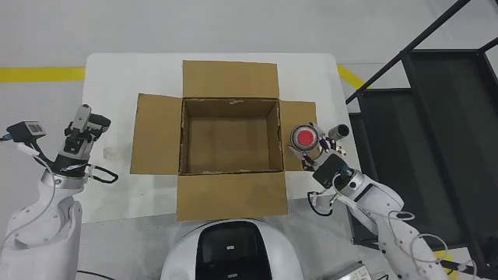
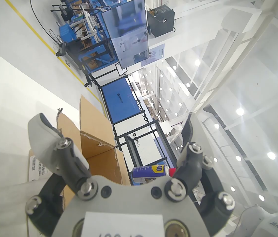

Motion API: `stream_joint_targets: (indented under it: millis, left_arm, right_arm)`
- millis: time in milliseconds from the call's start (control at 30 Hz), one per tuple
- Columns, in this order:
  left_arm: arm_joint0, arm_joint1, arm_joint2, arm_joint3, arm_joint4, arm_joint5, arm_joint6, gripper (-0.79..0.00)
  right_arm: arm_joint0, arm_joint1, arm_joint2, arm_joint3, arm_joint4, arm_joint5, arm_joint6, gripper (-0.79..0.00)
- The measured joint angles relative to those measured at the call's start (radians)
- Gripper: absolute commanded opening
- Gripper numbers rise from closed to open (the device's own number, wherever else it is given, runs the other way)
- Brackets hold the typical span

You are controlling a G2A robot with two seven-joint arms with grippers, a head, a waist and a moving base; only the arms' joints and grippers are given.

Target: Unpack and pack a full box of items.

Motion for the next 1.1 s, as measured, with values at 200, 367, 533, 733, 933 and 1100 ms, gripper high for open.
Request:
stream_joint_targets:
  millis: [200,367,533,733,933,1100]
  left_arm:
    - [0.0,0.0,0.0,0.0,0.0,0.0,0.0,0.0]
    - [0.0,0.0,0.0,0.0,0.0,0.0,0.0,0.0]
    - [0.0,0.0,0.0,0.0,0.0,0.0,0.0,0.0]
    - [0.0,0.0,0.0,0.0,0.0,0.0,0.0,0.0]
    - [0.0,0.0,0.0,0.0,0.0,0.0,0.0,0.0]
    - [0.0,0.0,0.0,0.0,0.0,0.0,0.0,0.0]
  right_arm:
    - [0.083,0.006,-0.048,-0.123,-0.168,-0.088,0.187,-0.785]
    - [0.244,-0.01,-0.183,-0.171,-0.202,-0.17,0.41,-0.785]
    - [0.45,-0.045,-0.367,-0.093,-0.183,-0.246,0.668,-0.785]
    - [0.69,-0.11,-0.581,0.095,-0.103,-0.277,0.972,-0.785]
    - [0.839,-0.162,-0.685,0.265,-0.009,-0.271,1.17,-0.699]
    - [0.902,-0.191,-0.732,0.364,0.053,-0.293,1.272,-0.643]
